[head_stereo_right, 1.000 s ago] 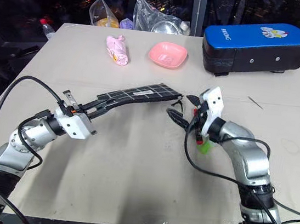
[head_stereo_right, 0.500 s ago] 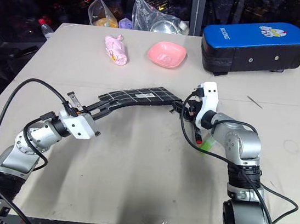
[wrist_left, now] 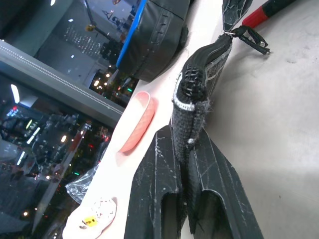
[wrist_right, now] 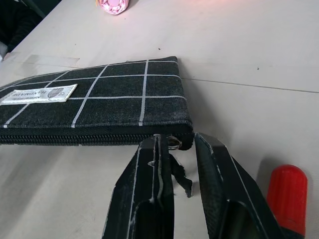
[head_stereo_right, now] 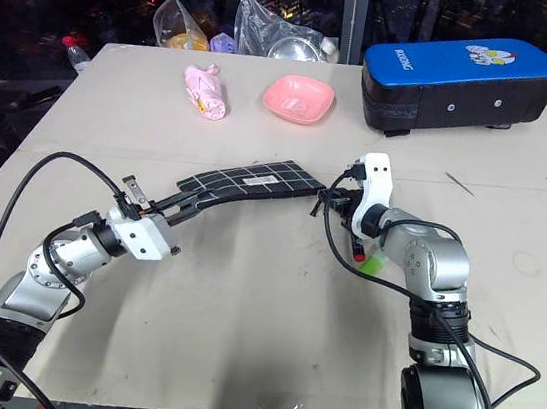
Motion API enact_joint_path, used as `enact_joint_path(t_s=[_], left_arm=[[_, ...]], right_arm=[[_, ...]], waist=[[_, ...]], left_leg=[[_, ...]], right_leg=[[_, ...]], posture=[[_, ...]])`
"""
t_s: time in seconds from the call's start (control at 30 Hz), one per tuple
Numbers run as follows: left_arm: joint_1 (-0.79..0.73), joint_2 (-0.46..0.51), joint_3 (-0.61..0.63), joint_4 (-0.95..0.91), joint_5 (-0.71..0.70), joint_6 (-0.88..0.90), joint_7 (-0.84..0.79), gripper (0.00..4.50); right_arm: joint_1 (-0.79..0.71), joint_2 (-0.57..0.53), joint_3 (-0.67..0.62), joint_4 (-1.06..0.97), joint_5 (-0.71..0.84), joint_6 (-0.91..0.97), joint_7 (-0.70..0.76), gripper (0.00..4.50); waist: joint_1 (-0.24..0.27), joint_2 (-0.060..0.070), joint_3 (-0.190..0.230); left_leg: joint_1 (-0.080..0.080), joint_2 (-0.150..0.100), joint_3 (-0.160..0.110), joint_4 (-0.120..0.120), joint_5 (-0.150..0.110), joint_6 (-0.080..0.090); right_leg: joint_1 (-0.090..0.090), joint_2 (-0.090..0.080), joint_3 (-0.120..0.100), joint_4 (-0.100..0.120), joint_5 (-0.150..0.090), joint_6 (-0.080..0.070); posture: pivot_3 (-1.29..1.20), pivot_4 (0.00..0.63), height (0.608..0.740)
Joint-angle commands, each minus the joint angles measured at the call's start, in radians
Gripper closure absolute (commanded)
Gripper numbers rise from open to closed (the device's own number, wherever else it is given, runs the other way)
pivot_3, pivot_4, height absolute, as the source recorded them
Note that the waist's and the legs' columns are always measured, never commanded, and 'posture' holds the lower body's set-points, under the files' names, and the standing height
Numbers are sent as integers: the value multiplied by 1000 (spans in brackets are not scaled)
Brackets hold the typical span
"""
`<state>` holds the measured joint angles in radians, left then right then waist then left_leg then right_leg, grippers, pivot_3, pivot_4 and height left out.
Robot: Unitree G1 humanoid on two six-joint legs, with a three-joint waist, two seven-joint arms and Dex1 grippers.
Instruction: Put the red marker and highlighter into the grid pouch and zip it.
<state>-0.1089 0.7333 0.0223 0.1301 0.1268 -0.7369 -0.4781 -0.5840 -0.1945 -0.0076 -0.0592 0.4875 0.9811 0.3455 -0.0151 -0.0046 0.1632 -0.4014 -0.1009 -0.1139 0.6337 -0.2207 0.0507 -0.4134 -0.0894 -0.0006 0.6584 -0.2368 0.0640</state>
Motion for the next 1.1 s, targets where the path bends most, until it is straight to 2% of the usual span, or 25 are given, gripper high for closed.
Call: enact_joint_path(t_s=[0.03, 0.07, 0.37, 0.57, 0.6, 0.63, 0.67, 0.77, 0.93, 1.1], left_arm=[[-3, -3, 15, 3, -7, -23, 11, 4500], [-3, -4, 15, 4, -7, -24, 11, 4500], [1, -17, 12, -8, -10, -18, 7, 4500], [13, -20, 15, -12, -9, -20, 9, 4500], [15, -19, 16, -13, -9, -20, 9, 4500], [18, -19, 17, -14, -9, -20, 10, 4500], [21, -19, 18, -15, -9, -21, 10, 4500], [31, -20, 19, -22, -10, -18, 12, 4500], [47, -26, 14, -42, -20, -3, 7, 4500], [56, -52, -24, -88, -67, 69, -37, 4500]], right_arm=[[8, -33, 3, -57, -2, 0, 18, 2421], [11, -38, 6, -63, -4, 0, 18, 1989], [5, 2, 33, -50, -6, 6, 19, 1989], [-22, 50, 60, 55, -60, -91, 20, 1989], [-24, 54, 59, 60, -62, -96, 21, 2374], [-23, 57, 58, 63, -63, -100, 23, 2506], [-23, 59, 58, 65, -65, -103, 24, 2847], [-18, 62, 57, 63, -70, -113, 23, 4367], [-11, 50, 63, 40, -89, -127, 26, 4459], [-24, -75, 201, -31, -181, -188, 126, 4459]], waist=[[1, 0, 0], [1, 0, 0], [-1, 0, 0], [-1, 0, 0], [-1, 0, 0], [-1, 0, 0], [-1, 0, 0], [-1, 0, 0], [-1, 0, 0], [0, 0, 0]], left_leg=[[0, 0, 0, 0, 0, 0], [0, 0, 0, 0, 0, 0], [0, 0, 0, 0, 0, 0], [0, 0, 0, 0, 0, 0], [0, 0, 0, 0, 0, 0], [0, 0, 0, 0, 0, 0], [0, 0, 0, 0, 0, 0], [0, 0, 0, 0, 0, 0], [0, 0, 0, 0, 0, 0], [0, 0, 0, 0, 0, 0]], right_leg=[[0, 0, 0, 0, 0, 0], [0, 0, 0, 0, 0, 0], [0, 0, 0, 0, 0, 0], [0, 0, 0, 0, 0, 0], [0, 0, 0, 0, 0, 0], [0, 0, 0, 0, 0, 0], [0, 0, 0, 0, 0, 0], [0, 0, 0, 0, 0, 0], [0, 0, 0, 0, 0, 0], [0, 0, 0, 0, 0, 0]], posture=[[0, 150, 734], [0, 150, 734], [0, 150, 734], [0, 150, 734], [0, 150, 734], [0, 150, 734], [0, 150, 734], [0, 150, 734], [0, 150, 734], [0, 150, 734]])
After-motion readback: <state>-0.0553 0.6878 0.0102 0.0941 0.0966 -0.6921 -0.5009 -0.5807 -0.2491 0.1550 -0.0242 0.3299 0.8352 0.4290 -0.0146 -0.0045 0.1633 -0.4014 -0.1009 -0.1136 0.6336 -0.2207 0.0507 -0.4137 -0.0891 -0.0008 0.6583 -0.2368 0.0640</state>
